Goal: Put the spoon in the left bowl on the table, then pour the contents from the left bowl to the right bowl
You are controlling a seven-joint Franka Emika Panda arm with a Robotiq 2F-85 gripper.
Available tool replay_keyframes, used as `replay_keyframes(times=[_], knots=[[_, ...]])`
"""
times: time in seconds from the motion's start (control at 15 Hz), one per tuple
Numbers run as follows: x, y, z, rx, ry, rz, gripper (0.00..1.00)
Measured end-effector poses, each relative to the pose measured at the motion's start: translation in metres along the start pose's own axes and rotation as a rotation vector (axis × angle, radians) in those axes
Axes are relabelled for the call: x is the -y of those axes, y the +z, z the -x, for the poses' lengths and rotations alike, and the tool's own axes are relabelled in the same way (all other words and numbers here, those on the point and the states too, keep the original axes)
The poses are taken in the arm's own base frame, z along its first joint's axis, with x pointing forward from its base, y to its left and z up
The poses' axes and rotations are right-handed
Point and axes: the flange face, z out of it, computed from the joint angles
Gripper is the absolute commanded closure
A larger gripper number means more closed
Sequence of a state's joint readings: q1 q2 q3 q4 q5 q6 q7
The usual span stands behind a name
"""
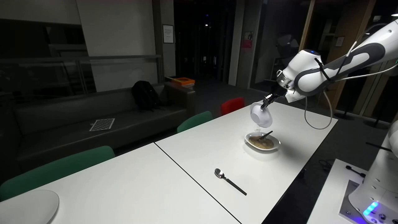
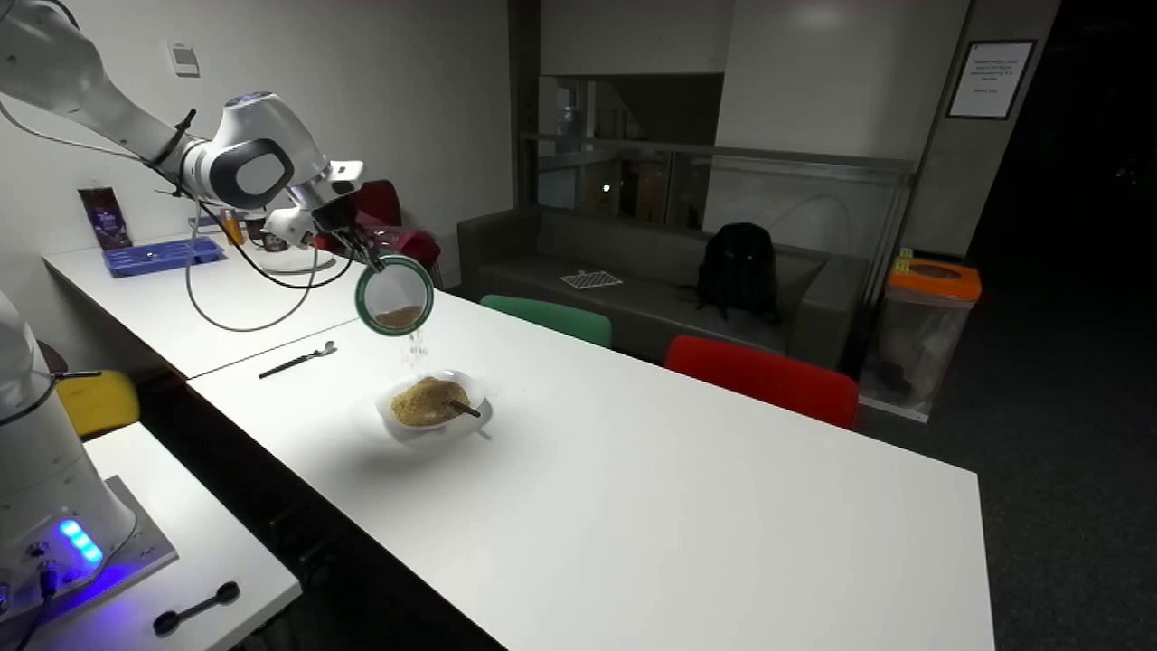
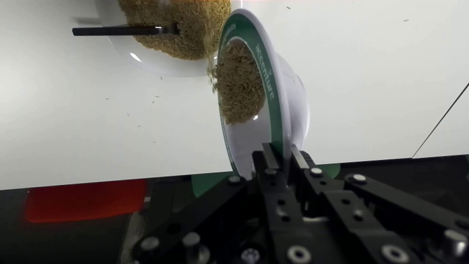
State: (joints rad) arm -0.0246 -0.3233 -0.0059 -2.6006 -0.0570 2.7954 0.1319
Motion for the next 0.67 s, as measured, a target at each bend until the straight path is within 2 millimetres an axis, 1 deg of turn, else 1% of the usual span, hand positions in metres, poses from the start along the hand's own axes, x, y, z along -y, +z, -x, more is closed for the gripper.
replay_keyframes(times=[0.67], knots=[[-0.011,-0.002,-0.001,-0.005,0.011,0.004,0.97]])
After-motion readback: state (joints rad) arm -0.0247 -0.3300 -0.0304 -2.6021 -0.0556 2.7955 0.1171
